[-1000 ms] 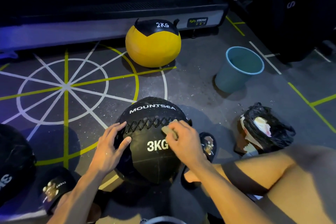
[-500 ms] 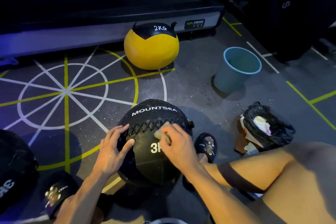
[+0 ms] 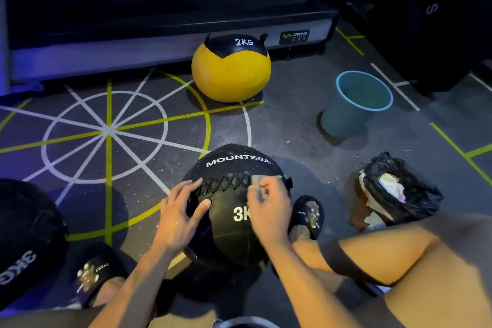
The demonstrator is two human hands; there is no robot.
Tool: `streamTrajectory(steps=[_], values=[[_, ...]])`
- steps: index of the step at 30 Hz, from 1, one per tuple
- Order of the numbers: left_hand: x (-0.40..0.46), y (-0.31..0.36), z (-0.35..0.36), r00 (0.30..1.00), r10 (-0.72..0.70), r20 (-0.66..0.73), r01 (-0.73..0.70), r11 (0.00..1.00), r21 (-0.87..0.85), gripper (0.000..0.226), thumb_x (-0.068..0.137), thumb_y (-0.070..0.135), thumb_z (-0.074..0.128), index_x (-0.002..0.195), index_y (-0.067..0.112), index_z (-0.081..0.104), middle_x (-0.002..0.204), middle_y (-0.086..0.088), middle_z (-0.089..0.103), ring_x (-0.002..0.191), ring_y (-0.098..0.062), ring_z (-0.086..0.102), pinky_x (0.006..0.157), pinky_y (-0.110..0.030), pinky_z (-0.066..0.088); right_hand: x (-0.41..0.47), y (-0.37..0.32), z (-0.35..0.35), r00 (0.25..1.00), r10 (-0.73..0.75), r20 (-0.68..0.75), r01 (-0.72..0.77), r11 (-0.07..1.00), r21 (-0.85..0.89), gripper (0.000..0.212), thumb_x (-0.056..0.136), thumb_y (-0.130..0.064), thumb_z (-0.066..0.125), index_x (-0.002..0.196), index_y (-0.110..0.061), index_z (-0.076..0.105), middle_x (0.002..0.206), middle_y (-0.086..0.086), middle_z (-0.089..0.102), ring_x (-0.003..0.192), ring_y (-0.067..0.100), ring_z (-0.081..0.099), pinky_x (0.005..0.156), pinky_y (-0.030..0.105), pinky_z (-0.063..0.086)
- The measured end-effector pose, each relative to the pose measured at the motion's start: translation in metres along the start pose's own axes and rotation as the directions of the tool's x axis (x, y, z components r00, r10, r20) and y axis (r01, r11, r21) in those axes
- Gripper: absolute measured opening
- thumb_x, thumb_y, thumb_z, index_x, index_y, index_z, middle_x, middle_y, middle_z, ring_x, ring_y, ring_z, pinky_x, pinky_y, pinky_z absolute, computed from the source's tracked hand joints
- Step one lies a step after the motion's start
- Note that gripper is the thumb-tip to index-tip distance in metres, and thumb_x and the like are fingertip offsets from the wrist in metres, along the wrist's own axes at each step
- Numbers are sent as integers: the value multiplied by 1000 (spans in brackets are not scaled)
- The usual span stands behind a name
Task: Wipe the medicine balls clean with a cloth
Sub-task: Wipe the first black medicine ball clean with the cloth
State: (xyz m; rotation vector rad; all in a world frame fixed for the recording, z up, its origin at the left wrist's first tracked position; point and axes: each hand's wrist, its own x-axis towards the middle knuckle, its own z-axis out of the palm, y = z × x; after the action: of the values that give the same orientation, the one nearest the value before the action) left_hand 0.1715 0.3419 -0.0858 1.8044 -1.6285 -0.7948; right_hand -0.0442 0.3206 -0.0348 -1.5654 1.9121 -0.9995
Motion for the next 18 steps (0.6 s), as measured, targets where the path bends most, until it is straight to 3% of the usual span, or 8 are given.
streamTrajectory(steps=[2,4,5,7,10,12,16,18], values=[[0,0,-1,1000,6,-10,-6,1000,6,65,87,80,40,143,48,46,148,14,42,134,-20,43,107,-32,23,-17,-13,7,954,-253,162,263,964,-44,8,93,-19,64,93,-21,57,96,-7,55,76,1,48,66,14,35],[2,-1,-3,1000,11,-9,-11,1000,9,66,86,81,40,143,48,46,148,14,43,134,-19,43,107,-32,24,-14,-2,-2,854,-433,288,475,875,-92,4,97,-22,62,101,-22,60,101,-9,56,79,2,49,69,15,38],[2,-1,-3,1000,14,-10,-14,1000,7,66,86,81,40,143,48,46,147,14,42,134,-19,42,107,-32,24,-6,9,-10,863,-427,270,468,876,-112,5,98,-21,61,103,-23,63,100,-10,57,80,4,51,70,17,43],[2,4,0,1000,20,-16,-20,1000,0,66,86,82,41,143,48,48,146,17,42,134,-19,40,107,-31,23,14,25,-28,965,-231,126,245,964,-107,6,97,-17,63,102,-21,65,95,-10,60,81,4,55,72,19,47],[2,18,14,999,17,-44,-18,1000,-9,65,86,80,43,141,47,51,143,17,43,130,-21,41,108,-19,18,15,21,-27,999,-9,-42,6,996,-86,8,93,-10,67,93,-17,63,85,-7,58,76,8,54,68,9,38],[4,24,23,998,30,-51,-30,1000,10,61,88,76,45,142,46,52,144,16,44,128,-23,44,104,-9,13,-2,2,-8,992,-128,-8,127,990,-66,10,91,-12,68,89,-19,62,85,-6,57,76,13,54,67,19,37],[7,26,24,997,73,3,-73,995,69,60,86,68,44,143,52,46,147,15,44,126,-26,47,104,-22,21,-25,-1,3,836,-469,286,512,853,-100,3,94,-20,63,98,-19,62,96,-3,58,84,20,56,73,32,44],[10,29,20,997,75,19,-76,994,79,64,86,76,42,144,50,48,149,17,44,127,-23,46,109,-30,26,-8,12,-12,889,-400,221,432,894,-120,7,92,-16,64,97,-20,61,94,-6,57,83,17,56,72,32,45]])
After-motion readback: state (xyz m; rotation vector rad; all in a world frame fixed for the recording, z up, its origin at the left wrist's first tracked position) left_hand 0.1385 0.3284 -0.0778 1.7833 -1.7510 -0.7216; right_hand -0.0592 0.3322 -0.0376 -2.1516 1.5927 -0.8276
